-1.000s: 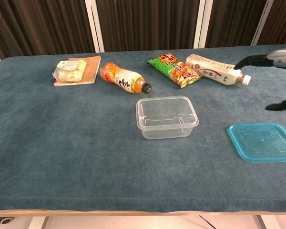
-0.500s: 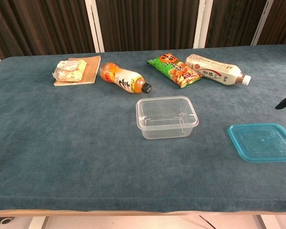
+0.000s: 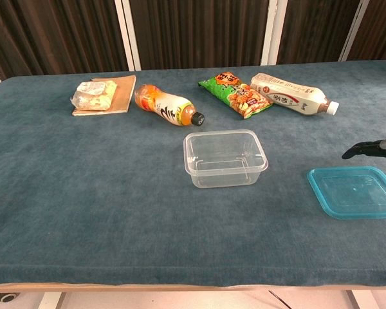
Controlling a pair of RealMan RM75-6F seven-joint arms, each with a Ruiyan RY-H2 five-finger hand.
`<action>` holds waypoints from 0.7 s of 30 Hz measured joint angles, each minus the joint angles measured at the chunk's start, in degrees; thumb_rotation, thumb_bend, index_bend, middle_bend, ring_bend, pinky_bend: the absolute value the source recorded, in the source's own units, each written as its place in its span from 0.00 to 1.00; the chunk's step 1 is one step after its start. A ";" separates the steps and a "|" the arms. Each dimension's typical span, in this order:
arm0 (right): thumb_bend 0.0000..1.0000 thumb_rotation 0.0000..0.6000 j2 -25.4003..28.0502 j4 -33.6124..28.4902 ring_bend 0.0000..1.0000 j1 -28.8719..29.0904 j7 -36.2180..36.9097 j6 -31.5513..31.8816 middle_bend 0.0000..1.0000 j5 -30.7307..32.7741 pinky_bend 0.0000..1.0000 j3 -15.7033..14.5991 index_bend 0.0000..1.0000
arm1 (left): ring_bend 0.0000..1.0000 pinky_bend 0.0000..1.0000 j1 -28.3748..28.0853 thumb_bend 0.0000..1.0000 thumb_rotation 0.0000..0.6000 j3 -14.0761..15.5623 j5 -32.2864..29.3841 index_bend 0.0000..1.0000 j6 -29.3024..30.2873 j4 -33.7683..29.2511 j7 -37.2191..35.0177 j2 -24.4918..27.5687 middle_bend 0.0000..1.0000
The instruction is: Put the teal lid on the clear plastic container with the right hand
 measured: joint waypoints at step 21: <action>0.10 1.00 -4.08 1.63 0.00 1.89 -3.76 0.63 0.00 5.07 0.00 -0.15 0.00 | 0.03 0.04 0.07 0.34 1.00 -0.64 0.05 0.00 -0.81 -0.04 -0.44 0.73 0.03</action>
